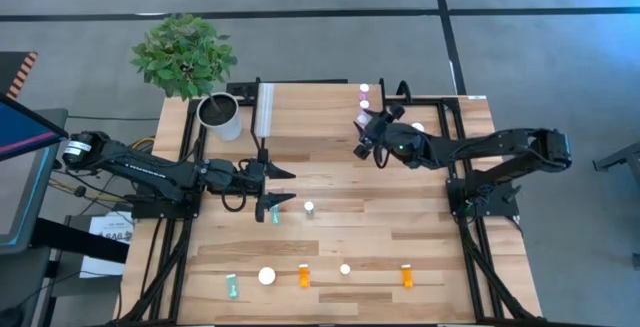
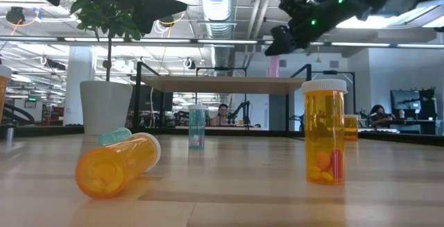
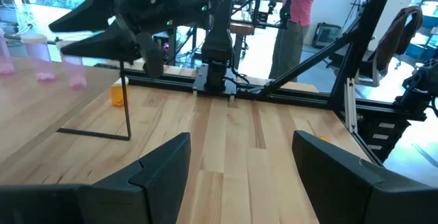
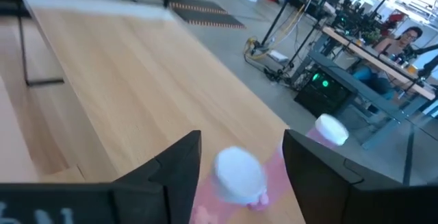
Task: Pick and place medicine bottles onto shelf by color
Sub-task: Put the pink pill bottle on the shelf aligned with the other pink pill bottles, then put the middle orange pill bottle on the shelf
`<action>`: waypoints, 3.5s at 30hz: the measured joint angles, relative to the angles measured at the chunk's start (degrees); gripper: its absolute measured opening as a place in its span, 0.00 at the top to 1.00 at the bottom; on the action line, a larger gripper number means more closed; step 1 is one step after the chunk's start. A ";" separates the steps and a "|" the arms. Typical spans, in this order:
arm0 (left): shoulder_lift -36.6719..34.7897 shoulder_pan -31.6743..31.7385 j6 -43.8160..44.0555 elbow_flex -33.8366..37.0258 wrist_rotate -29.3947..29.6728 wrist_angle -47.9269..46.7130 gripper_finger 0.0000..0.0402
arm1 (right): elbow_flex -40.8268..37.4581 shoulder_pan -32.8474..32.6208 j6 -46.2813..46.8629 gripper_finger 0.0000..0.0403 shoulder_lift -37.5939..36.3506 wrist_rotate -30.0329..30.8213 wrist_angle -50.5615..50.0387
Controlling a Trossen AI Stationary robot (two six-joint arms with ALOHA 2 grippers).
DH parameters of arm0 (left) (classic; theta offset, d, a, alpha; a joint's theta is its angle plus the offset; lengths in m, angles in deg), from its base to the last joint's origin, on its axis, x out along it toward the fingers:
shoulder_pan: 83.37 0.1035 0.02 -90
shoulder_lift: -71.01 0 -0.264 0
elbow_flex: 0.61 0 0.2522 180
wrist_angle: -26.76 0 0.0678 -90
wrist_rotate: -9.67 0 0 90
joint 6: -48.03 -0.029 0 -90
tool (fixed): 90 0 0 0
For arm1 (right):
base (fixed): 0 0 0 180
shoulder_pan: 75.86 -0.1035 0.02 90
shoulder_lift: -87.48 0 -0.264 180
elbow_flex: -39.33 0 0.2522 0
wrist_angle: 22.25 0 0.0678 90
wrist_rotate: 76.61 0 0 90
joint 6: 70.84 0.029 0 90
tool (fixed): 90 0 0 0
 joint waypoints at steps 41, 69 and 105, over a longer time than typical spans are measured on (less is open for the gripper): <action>0.00 -0.01 0.85 -0.02 -0.19 0.01 0.39 | 0.02 -37.53 17.90 0.46 -3.50 0.41 -0.33; 0.37 0.00 0.85 0.00 -1.12 -0.57 0.39 | 0.07 -28.62 23.62 0.49 23.18 -11.64 21.39; 0.37 0.92 -1.67 0.00 -2.67 6.83 0.39 | 0.19 -50.12 74.03 0.49 5.07 -10.69 -26.73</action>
